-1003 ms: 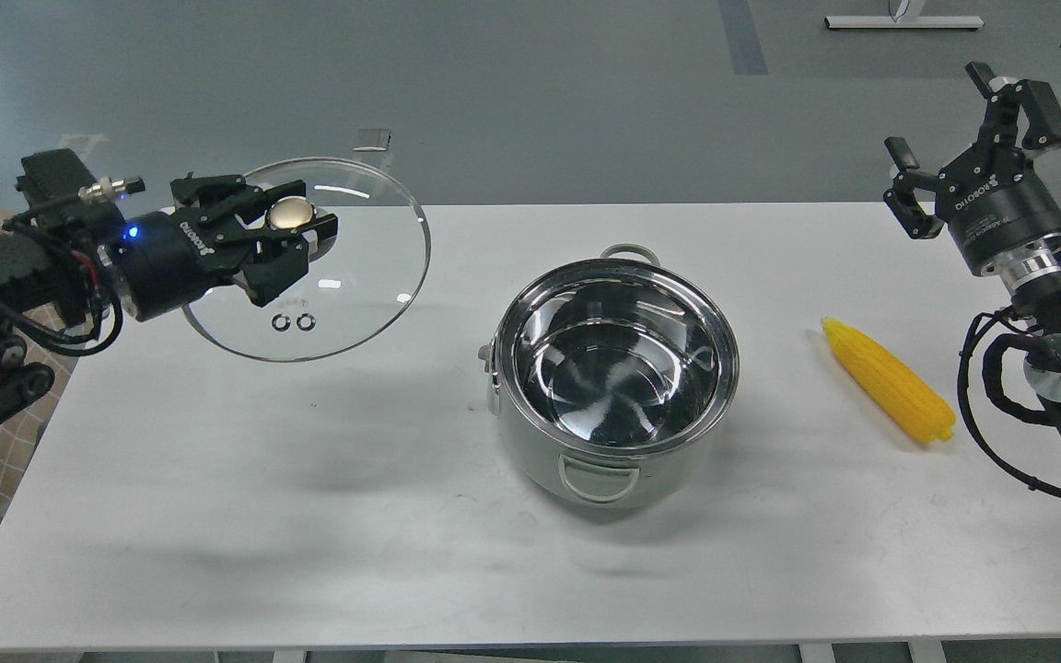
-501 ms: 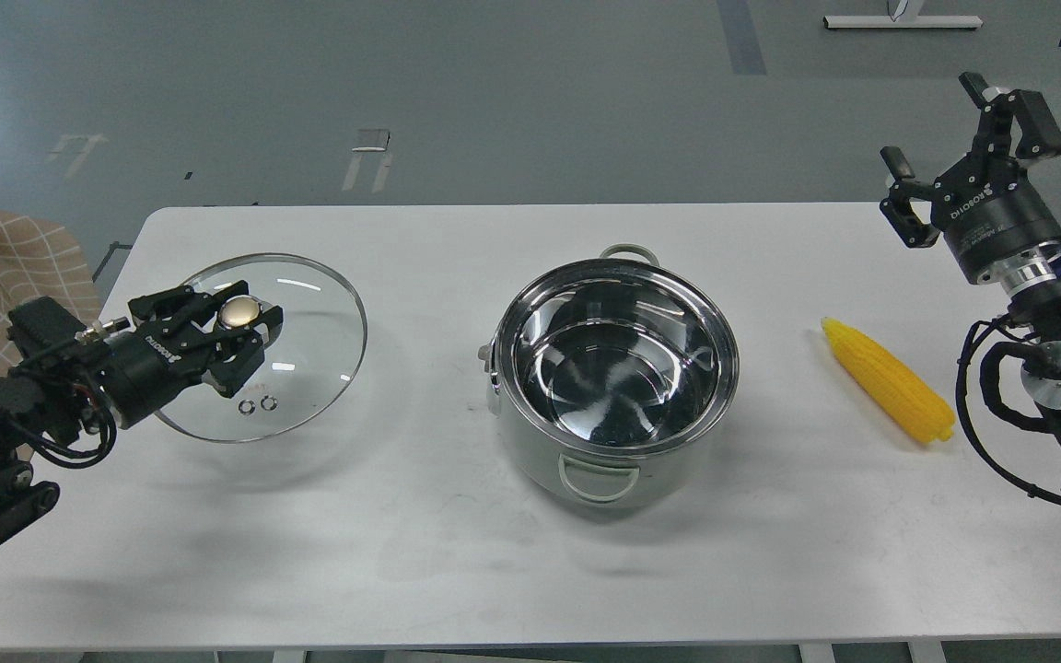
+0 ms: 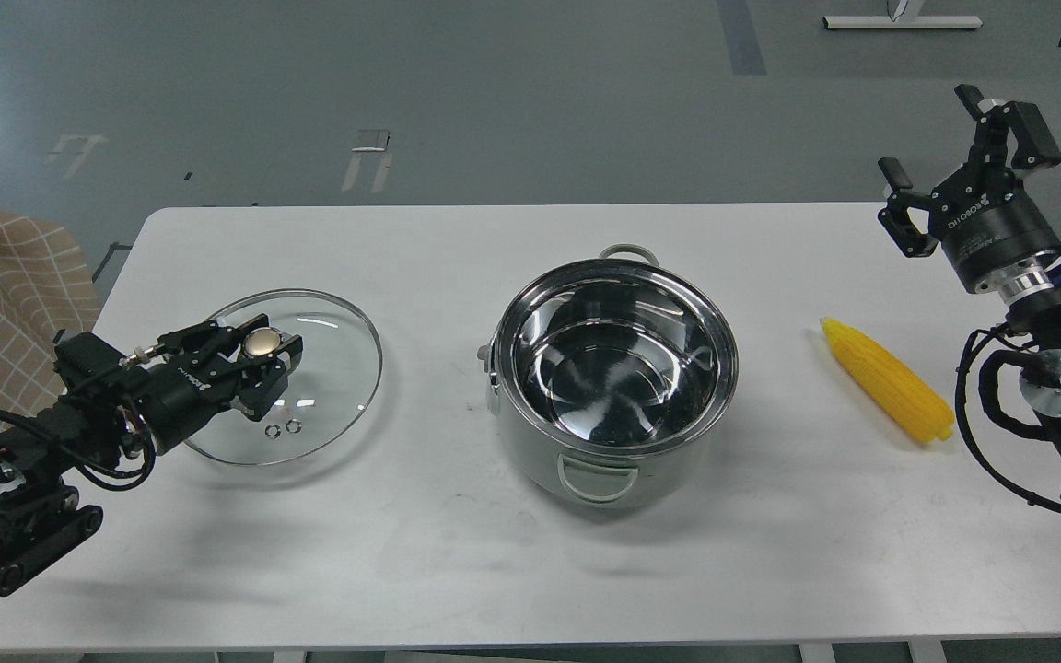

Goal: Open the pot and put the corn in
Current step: 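Lower the glass lid onto the table beside the pot and release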

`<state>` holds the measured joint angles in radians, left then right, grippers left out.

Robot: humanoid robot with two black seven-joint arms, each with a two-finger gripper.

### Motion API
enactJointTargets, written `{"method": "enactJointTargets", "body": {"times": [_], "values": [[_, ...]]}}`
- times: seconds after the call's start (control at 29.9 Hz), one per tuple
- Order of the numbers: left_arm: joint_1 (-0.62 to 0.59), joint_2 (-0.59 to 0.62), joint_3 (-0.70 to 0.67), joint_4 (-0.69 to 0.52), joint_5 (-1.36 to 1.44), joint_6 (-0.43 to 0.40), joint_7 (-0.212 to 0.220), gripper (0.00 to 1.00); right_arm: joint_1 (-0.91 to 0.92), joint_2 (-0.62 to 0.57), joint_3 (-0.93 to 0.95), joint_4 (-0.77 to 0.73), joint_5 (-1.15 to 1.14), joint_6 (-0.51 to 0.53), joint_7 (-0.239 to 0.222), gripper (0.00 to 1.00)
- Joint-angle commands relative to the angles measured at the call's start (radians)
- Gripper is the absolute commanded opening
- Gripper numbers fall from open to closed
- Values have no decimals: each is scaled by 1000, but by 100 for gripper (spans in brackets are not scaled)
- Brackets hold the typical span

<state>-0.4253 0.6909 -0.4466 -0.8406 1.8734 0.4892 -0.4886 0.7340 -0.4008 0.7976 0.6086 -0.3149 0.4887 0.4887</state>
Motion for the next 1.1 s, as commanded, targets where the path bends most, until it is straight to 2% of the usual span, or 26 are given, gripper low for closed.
{"method": "enactJointTargets", "body": {"times": [0.0,0.4,0.5,0.57,0.6,0.64,0.77,0.84,0.97,1.07], "values": [[0,-14,0,11,1,0,0,9,-1,-3,2,5,0,0,0,100],[2,-77,8,94,1,0,0,18,-5,-4,0,7,0,0,0,100],[2,-77,8,94,1,0,0,27,-5,-4,0,7,0,0,0,100],[0,-76,8,95,1,0,0,43,-5,-4,0,5,0,0,0,100],[0,-76,6,95,1,0,0,56,-5,-4,0,7,0,0,0,100],[0,-76,6,95,1,0,0,62,-5,-4,0,7,0,0,0,100],[0,-77,8,95,1,0,0,72,-5,-4,0,7,0,0,0,100],[-3,-77,6,95,0,0,0,82,-5,-6,0,7,0,0,0,100],[-18,-67,-4,77,-17,0,0,87,-5,-7,0,7,0,0,0,100],[-88,-16,-9,-9,-179,0,0,87,-2,-12,0,7,0,0,0,100]]}}
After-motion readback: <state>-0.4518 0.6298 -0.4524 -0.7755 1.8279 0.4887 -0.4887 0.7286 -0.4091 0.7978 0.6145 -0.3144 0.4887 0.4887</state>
